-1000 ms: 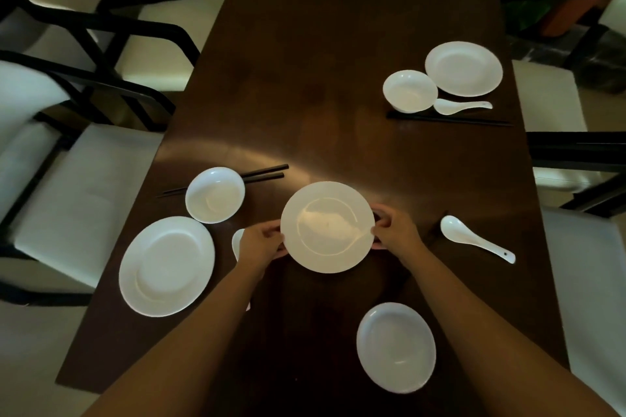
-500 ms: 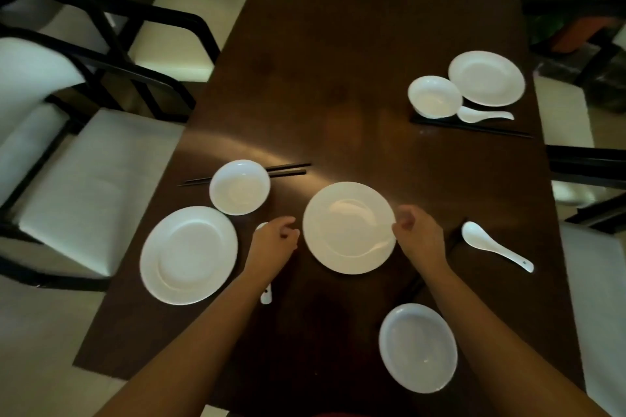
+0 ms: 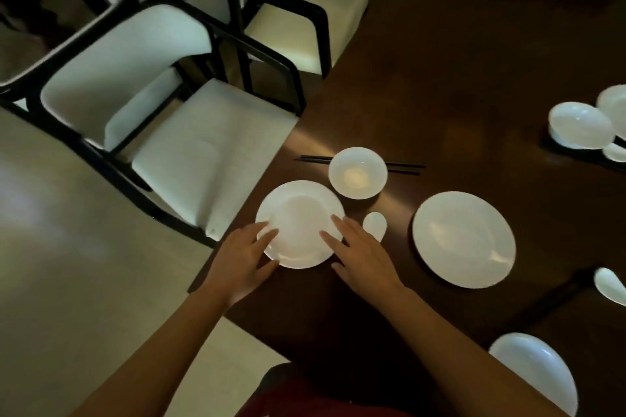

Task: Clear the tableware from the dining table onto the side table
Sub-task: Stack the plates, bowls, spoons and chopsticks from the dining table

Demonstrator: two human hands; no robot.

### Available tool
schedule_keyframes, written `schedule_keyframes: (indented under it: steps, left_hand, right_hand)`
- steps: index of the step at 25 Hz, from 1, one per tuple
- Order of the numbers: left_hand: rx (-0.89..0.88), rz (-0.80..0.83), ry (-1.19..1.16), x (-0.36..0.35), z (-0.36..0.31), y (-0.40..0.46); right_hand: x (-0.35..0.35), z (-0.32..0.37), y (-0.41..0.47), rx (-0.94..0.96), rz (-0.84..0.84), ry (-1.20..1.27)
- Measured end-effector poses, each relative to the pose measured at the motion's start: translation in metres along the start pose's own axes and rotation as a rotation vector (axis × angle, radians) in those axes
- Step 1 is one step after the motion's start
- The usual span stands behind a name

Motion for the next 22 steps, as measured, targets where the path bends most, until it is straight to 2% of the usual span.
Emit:
schedule_keyframes:
  steps: [2, 5, 8, 13, 16, 19, 22]
  left_hand:
    - [0.049, 0.052, 0.037, -0.006, 0.021, 0.003]
    - [0.003, 0.149, 0.081, -0.016, 0.036, 0.011]
    - [-0.038, 0.113, 0.054, -0.024, 0.041, 0.014]
    - [-0.019, 0.059, -0.143, -0.031, 0.047, 0.011]
    - [-0.026, 0.041, -0.181, -0.030, 0.048, 0.012]
    - [-0.034, 0.061, -0.176, -0.033, 0.047, 0.016]
    - [-0.076, -0.004, -0.229, -0.031, 0.041, 0.019]
  right_hand:
    - [-0.011, 0.005, 0.008, -0.021, 0.042, -0.020]
    - [-0.020, 0.008, 0.016, -0.039, 0.124, -0.057]
    - [-0.022, 0.013, 0.022, -0.022, 0.125, -0.094]
    - [-0.020, 0.012, 0.025, -0.098, 0.072, 0.036]
    - [-0.021, 0.013, 0.024, -0.126, 0.057, 0.050]
    - [-0.024, 0.014, 0.029, -0.097, 0.116, 0.039]
    - [-0.028, 0.012, 0.026, -0.083, 0.091, 0.019]
Point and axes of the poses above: each hand's wrist, its own y-axis towards the middle knuckle, its own x-axis out of the back of the hand, z = x × y, the point moved 1 cm from there along y, towards the middle knuckle, and after that the axes turned 13 degrees about -y, right-handed, at the moved point
